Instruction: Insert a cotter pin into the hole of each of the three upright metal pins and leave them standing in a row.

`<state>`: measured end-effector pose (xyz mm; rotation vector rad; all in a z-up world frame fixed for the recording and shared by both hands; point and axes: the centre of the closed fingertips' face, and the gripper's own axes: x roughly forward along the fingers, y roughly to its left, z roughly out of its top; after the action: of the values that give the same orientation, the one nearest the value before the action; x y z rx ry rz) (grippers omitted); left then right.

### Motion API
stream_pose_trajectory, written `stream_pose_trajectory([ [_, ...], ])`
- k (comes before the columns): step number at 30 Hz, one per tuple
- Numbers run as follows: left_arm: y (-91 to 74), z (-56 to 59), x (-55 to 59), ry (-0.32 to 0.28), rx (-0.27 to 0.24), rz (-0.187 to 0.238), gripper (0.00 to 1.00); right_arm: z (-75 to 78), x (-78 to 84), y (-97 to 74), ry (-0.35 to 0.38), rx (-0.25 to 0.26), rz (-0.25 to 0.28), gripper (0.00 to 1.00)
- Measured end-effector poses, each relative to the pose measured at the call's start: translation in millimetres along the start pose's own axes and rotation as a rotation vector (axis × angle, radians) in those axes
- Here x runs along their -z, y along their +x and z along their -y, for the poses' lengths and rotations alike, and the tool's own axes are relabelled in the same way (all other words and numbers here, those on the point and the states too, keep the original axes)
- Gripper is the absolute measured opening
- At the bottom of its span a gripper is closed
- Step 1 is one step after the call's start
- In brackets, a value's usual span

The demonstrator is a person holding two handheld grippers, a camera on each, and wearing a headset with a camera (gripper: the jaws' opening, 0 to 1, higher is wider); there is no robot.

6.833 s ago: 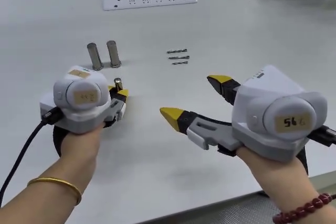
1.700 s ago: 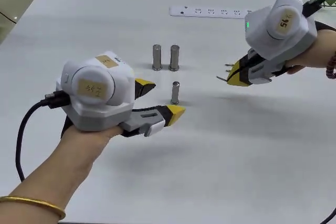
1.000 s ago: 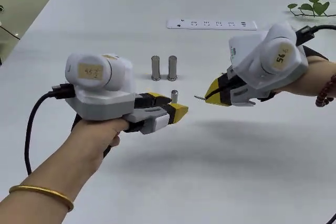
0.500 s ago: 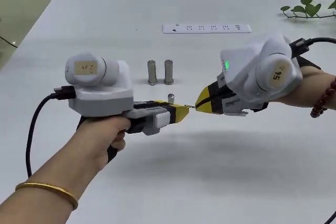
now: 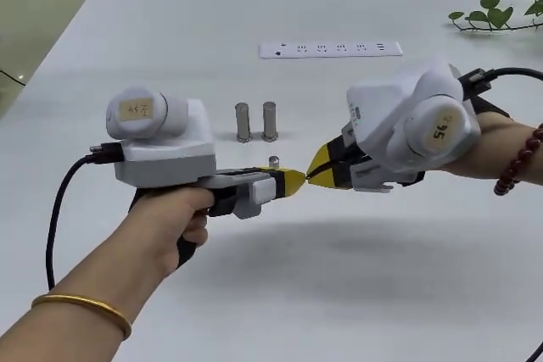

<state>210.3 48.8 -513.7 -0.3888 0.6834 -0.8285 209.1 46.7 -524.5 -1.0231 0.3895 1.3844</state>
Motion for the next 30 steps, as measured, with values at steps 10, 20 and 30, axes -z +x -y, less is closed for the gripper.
stream_pose_trajectory([
  [10, 1.8, 0.0, 1.7, 0.036, 0.004, -0.012, 0.0, -0.4, 0.4, 0.8, -0.01, 0.007, -0.005, 0.0],
  [20, 0.9, 1.2, 4.5, 0.168, 0.014, -0.035, 0.0, -2.8, 0.1, 2.9, -0.014, 0.013, 0.001, 0.0],
  [30, -0.6, -1.2, -0.9, 0.238, 0.004, -0.023, 0.0, 2.1, -2.1, 2.7, 0.058, 0.035, 0.035, 0.0],
])
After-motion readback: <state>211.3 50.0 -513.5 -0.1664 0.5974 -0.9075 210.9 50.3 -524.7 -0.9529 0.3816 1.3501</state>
